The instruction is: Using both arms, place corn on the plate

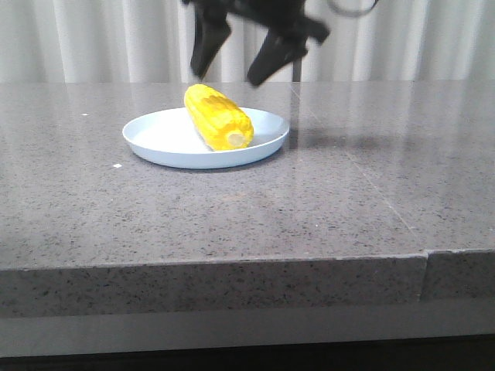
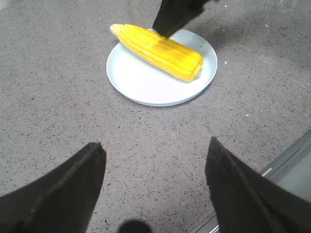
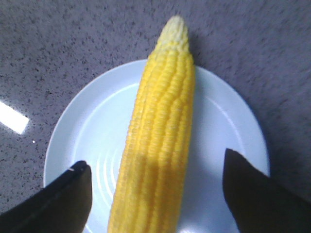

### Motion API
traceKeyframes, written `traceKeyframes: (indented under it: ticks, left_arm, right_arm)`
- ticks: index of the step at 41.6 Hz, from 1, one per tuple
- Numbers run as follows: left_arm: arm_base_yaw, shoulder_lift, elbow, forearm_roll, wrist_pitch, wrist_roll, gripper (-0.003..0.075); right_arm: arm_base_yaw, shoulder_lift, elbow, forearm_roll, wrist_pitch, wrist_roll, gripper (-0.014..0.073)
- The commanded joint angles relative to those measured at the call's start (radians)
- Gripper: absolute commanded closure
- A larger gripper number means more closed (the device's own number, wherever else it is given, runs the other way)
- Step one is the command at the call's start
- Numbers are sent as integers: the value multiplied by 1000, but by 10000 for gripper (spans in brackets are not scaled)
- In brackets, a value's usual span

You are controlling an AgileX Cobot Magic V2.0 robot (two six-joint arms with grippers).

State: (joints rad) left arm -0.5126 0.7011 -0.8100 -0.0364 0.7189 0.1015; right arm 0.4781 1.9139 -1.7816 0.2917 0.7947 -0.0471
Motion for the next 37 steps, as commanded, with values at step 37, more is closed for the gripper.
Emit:
traceKeyframes:
  ticks: [37]
  left_arm:
    - [-3,-3,-27,-11,-70,-11,280]
  right_arm:
    - [3,-1176,852,-259,13,-11,13]
